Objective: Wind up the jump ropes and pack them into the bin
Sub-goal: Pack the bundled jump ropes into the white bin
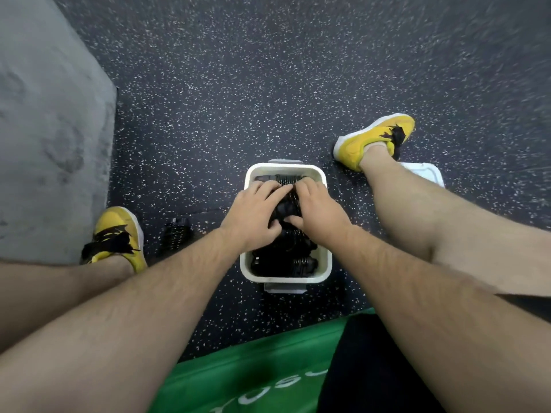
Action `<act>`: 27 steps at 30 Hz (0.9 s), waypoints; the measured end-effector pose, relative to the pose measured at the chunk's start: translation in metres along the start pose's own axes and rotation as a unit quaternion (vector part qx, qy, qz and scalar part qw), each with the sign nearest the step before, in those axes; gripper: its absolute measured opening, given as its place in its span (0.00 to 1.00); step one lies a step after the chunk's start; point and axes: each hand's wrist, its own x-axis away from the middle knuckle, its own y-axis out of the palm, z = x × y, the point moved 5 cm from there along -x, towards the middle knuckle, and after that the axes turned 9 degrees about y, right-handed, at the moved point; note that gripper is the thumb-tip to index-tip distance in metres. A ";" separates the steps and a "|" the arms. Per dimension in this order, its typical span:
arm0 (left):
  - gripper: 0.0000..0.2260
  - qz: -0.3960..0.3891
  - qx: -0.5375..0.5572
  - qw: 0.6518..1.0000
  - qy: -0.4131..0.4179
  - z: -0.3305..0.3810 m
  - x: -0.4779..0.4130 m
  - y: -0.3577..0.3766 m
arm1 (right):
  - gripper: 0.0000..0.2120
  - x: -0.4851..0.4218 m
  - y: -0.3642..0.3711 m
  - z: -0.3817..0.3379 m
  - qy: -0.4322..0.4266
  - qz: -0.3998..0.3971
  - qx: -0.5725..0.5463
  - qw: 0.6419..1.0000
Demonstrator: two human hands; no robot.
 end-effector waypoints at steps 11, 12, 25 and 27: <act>0.27 -0.013 0.046 0.999 -0.021 0.003 -0.003 0.043 | 0.29 0.016 0.031 0.008 0.049 -0.018 -0.038 0.998; 0.25 -0.003 0.054 0.998 -0.029 0.003 -0.005 0.043 | 0.27 0.016 0.031 0.009 0.055 -0.024 -0.059 0.996; 0.20 -0.052 0.054 0.994 -0.085 -0.001 -0.014 0.046 | 0.15 0.021 0.034 0.005 0.034 -0.016 -0.061 0.997; 0.20 -0.061 0.046 0.994 -0.081 -0.004 -0.013 0.046 | 0.15 0.021 0.031 0.005 0.044 -0.001 -0.080 0.996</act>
